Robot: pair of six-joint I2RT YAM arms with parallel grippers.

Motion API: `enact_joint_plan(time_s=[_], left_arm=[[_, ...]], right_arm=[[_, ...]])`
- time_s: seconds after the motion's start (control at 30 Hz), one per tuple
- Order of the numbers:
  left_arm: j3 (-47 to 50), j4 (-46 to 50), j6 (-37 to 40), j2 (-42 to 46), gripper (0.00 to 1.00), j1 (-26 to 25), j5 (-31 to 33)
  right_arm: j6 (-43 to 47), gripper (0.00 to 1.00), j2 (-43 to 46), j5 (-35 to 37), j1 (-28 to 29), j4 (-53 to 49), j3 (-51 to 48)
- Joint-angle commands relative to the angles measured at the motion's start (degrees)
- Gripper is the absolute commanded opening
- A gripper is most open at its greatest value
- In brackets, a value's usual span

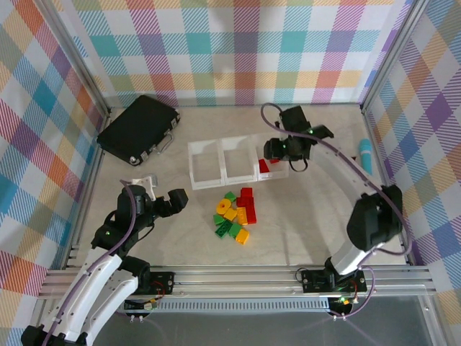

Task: Sort the legos into containers by color
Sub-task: Place the lego in the container, then move the lego to the center of the table.

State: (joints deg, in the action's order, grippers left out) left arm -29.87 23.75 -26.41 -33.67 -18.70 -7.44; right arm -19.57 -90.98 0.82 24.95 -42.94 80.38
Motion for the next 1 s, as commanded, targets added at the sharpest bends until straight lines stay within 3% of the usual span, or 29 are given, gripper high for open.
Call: enact_joint_plan(time_s=[0.0, 0.17, 0.4, 0.7, 0.97], left_arm=[[-0.29, -2.21, -1.26, -0.78, 1.00, -0.69, -0.62], [0.24, -4.98, -1.52, -3.45, 1.00, -0.81, -1.89], [0.58, -6.51, -1.81, -4.72, 1.00, -1.16, -2.31], [0.42, -5.63, -1.87, -3.43, 1.00, -1.34, -1.81], [0.13, -4.28, -1.53, -2.69, 1.00, -1.47, -1.43]], right_arm=[[-6.60, 0.54, 3.86, -2.64, 3.19, 0.61, -6.23], [-10.34, 0.61, 8.74, -1.77, 9.80, 0.69, -13.59], [-12.50, 0.63, 6.93, 0.36, 17.85, -0.90, -17.06], [-13.22, 0.65, -1.54, 2.66, 22.10, -1.18, -16.61], [-12.59, 0.65, -8.46, 2.61, 22.51, -1.18, -14.05]])
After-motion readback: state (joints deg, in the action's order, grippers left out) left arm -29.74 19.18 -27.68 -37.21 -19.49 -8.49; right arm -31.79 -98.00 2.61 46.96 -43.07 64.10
